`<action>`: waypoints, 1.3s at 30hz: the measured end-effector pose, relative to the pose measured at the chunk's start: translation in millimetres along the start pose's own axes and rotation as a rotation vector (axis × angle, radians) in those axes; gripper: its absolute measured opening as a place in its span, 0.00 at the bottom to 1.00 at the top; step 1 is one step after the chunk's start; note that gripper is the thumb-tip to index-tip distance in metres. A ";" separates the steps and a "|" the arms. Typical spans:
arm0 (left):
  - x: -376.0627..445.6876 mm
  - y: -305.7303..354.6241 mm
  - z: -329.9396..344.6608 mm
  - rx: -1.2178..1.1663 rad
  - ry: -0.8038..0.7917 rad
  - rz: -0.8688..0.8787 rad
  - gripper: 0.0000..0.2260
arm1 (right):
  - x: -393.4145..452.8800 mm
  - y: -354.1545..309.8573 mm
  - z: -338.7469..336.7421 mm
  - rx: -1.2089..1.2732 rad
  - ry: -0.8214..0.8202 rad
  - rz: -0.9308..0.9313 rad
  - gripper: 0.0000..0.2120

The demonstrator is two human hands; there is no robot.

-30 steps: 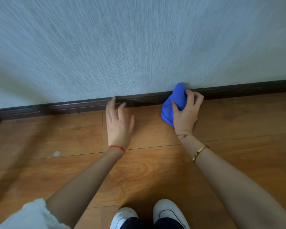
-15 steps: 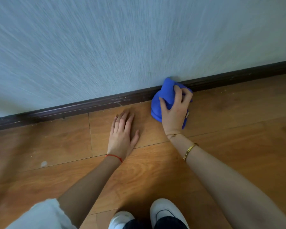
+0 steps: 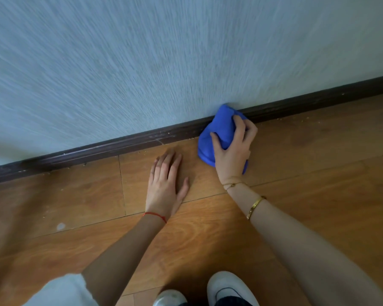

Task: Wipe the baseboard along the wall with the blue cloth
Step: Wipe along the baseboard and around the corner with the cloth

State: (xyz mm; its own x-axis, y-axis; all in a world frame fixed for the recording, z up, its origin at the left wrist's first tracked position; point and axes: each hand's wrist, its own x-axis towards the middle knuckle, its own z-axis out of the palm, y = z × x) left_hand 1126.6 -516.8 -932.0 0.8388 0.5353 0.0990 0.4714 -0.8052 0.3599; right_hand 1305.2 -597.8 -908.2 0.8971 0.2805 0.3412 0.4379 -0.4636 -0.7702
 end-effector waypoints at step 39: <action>35.2 46.3 17.0 -0.043 -0.159 0.099 0.28 | 70.8 59.1 -77.4 -0.100 0.110 0.186 0.20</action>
State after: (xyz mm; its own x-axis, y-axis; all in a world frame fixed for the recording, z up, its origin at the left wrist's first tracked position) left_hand 1182.6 -539.6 -927.6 0.9145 0.4045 -0.0109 0.3755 -0.8382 0.3955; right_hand 1399.1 -670.4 -887.9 0.9613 0.0918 0.2599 0.2636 -0.5813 -0.7698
